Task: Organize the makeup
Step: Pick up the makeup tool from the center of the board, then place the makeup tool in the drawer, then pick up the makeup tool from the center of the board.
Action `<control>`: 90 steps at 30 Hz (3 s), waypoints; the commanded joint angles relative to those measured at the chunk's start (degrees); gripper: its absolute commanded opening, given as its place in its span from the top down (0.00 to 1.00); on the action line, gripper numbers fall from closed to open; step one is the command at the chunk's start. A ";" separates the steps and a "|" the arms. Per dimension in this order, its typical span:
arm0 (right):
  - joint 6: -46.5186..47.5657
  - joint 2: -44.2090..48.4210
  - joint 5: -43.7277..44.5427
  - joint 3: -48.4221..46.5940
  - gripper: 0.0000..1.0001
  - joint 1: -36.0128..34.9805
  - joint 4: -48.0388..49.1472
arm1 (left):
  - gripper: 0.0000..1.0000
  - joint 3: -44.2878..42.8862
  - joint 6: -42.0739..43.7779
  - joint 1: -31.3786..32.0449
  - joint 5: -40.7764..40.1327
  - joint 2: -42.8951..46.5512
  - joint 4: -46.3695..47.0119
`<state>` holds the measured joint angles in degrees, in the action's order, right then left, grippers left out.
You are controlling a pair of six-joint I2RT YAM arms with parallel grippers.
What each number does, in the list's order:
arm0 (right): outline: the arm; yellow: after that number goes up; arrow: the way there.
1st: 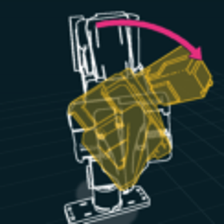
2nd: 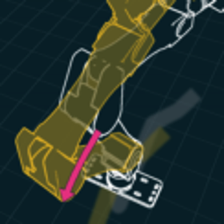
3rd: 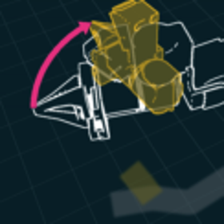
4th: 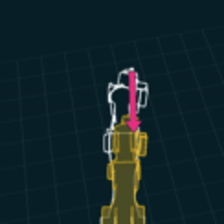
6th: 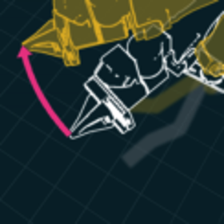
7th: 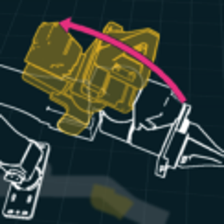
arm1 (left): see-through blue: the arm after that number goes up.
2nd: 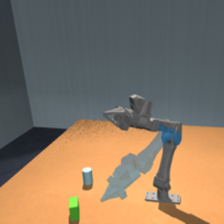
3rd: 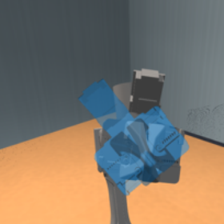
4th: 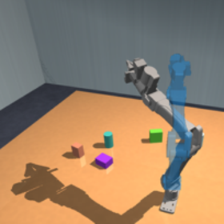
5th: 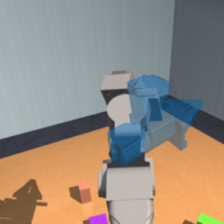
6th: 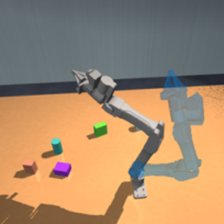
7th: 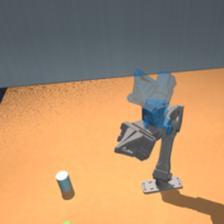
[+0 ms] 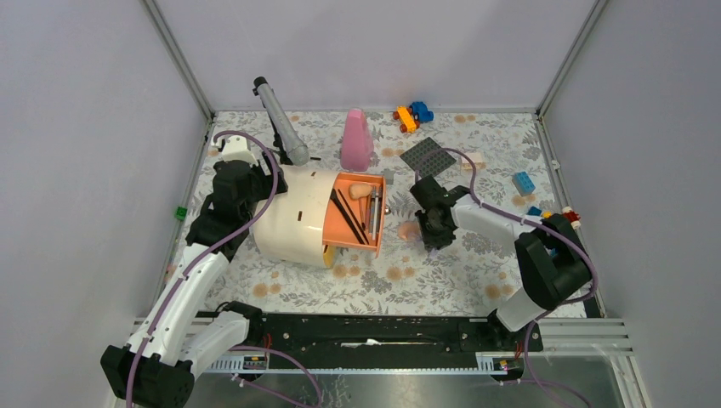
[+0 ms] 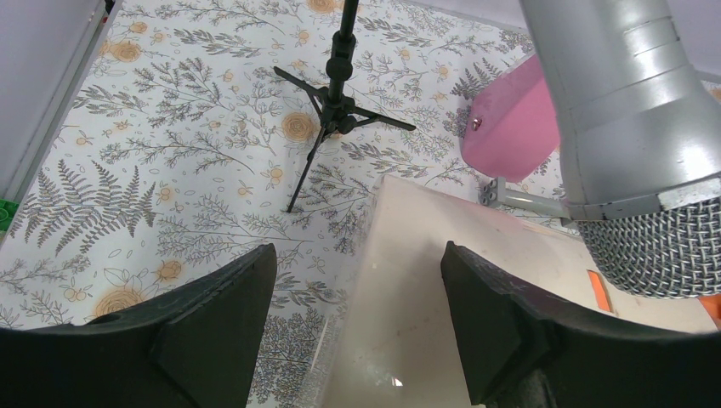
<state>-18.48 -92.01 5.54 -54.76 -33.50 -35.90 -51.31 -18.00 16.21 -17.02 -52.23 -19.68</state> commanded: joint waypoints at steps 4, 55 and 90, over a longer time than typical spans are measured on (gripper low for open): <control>-1.39 10.67 3.69 -8.12 0.75 -0.60 -6.10 | 0.22 -0.46 0.77 -0.30 0.88 -0.70 -3.35; 14.60 -9.62 6.95 -55.16 0.62 -26.80 -23.90 | 0.22 -0.55 0.77 -0.50 0.89 -0.61 -3.43; -9.16 12.89 11.91 -12.23 0.20 1.77 0.98 | 0.22 -0.46 0.77 -0.65 1.36 -0.68 -3.48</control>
<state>-24.71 -77.97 25.54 -72.40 -31.29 -37.93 -51.31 -18.00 15.88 -16.62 -52.23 -19.70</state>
